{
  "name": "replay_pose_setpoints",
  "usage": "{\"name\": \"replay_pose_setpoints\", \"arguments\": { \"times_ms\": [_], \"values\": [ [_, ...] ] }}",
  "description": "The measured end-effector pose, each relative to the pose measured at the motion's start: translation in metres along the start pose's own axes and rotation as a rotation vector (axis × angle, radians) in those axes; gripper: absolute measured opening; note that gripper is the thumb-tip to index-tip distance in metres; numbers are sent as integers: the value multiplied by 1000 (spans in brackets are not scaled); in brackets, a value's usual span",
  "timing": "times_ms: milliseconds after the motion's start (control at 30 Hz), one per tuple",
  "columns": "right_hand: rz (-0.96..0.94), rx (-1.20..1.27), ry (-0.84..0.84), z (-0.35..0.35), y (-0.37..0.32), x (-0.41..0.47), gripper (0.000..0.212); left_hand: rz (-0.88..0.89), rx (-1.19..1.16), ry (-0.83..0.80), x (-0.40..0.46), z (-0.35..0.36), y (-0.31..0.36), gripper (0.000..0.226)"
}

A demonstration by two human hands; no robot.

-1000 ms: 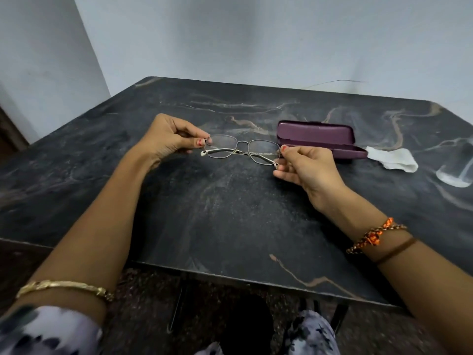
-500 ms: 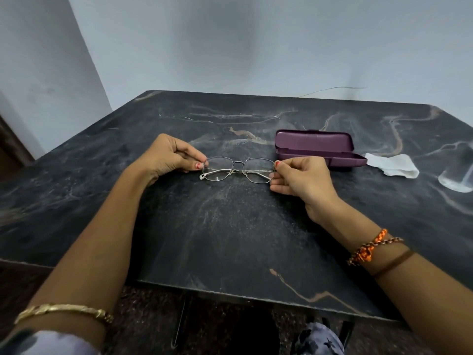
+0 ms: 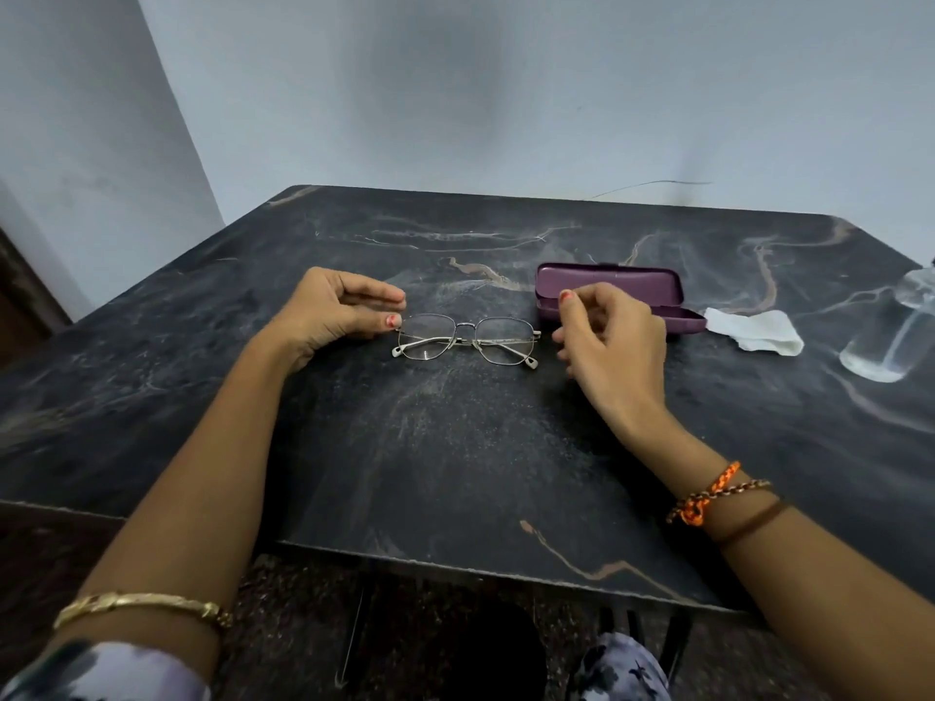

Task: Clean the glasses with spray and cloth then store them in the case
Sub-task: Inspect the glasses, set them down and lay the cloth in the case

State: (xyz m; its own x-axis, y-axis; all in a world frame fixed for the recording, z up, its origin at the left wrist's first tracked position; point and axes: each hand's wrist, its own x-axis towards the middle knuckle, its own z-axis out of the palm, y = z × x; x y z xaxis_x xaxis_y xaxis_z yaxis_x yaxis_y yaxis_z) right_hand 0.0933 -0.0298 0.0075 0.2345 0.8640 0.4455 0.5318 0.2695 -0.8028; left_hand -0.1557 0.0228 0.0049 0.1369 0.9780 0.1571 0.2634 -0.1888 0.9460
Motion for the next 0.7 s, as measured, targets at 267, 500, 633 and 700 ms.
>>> {"name": "replay_pose_setpoints", "arguments": {
  "times_ms": [267,500,633,700],
  "values": [
    [-701,-261,352,-28,-6,9,27,393,-117,541,-10,49,36,13],
    [-470,-274,374,-75,21,36,25,510,-33,184,-8,141,81,14],
    [-193,-180,352,-90,45,42,23,482,133,110,0,193,86,10],
    [-42,-208,350,-96,57,46,25,503,245,118,3,211,84,11]
  ]
}}
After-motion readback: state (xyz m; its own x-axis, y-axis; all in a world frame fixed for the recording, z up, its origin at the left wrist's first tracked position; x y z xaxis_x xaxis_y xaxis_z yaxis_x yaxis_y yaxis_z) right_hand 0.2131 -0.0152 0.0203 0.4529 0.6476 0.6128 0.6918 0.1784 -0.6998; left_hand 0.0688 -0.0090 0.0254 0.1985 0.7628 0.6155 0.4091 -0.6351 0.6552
